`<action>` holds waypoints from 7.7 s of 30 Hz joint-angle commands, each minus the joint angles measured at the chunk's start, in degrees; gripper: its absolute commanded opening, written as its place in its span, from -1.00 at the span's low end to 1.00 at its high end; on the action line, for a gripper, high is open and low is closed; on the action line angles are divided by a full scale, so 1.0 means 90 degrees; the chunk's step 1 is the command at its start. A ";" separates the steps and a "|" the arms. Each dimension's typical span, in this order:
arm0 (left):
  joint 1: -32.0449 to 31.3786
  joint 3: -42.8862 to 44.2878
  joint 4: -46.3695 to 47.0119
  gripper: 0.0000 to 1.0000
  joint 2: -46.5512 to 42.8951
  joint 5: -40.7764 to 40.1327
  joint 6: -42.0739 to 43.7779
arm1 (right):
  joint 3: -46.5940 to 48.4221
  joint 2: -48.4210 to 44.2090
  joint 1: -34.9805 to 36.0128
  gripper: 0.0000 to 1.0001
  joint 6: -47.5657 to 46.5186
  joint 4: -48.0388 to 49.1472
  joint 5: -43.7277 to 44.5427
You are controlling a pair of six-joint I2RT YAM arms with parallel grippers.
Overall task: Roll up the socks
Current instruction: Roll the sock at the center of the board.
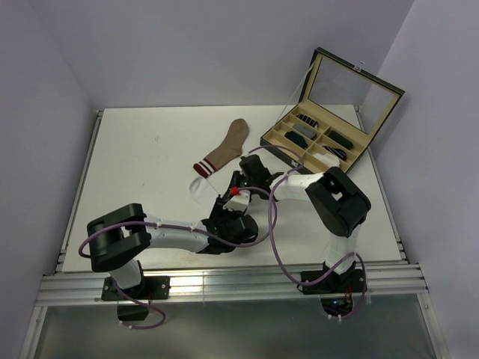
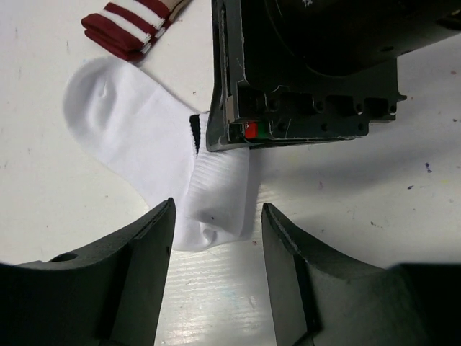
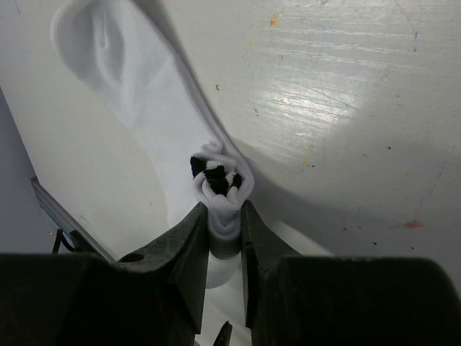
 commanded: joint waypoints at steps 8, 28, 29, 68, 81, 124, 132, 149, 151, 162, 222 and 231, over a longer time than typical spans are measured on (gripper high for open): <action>-0.0029 0.0246 0.0346 0.08 0.0587 -0.0296 0.0526 | 0.0129 0.0000 0.0029 -1.00 -0.0026 -0.0287 -0.0016; 0.0088 0.0159 0.0355 -0.99 0.0783 0.0571 0.0478 | 0.0022 -0.0146 0.0029 -1.00 -0.0104 -0.0034 -0.0309; 0.0137 0.0042 0.0355 -0.99 0.0521 0.0786 0.0419 | -0.0027 -0.0233 0.0029 -1.00 -0.0104 0.0045 -0.0338; 0.4776 -0.0730 0.2054 -0.99 0.0255 0.9528 -0.1622 | -0.2058 -0.0723 -0.0567 0.38 0.1067 0.3424 0.0101; 0.5225 -0.0809 0.2377 -0.99 0.0509 0.9987 -0.2081 | -0.1902 0.0116 -0.0616 0.38 0.1233 0.3814 -0.0347; 0.3189 -0.0867 0.0901 0.42 -0.1873 0.4952 -0.0463 | -0.1063 -0.0381 -0.0508 -1.00 0.0706 0.1384 -0.0036; 0.1058 -0.0731 0.1410 0.51 -0.1241 0.1551 0.0906 | -0.0818 -0.0303 -0.0459 -1.00 0.0804 0.1042 -0.0162; 0.0342 -0.0301 0.2963 0.43 0.0352 0.0465 0.3329 | -0.0740 -0.0185 -0.0450 -1.00 0.0950 0.1071 -0.0494; 0.0342 -0.0252 0.2847 0.42 0.0430 0.0572 0.3300 | -0.0740 -0.0156 -0.0450 -1.00 0.0989 0.1090 -0.0524; 0.0420 0.0197 0.2270 0.37 0.0919 0.0924 0.3163 | -0.0701 -0.0078 -0.0450 -1.00 0.1009 0.1051 -0.0680; 0.0918 0.1115 0.0493 0.06 0.1886 0.0328 0.2597 | -0.0701 0.0040 -0.0567 -1.00 0.0902 0.0934 -0.1110; 0.1055 0.1330 -0.0025 -0.52 0.1983 0.1031 0.2128 | -0.0623 -0.0078 -0.0625 -1.00 0.0589 0.0563 -0.1188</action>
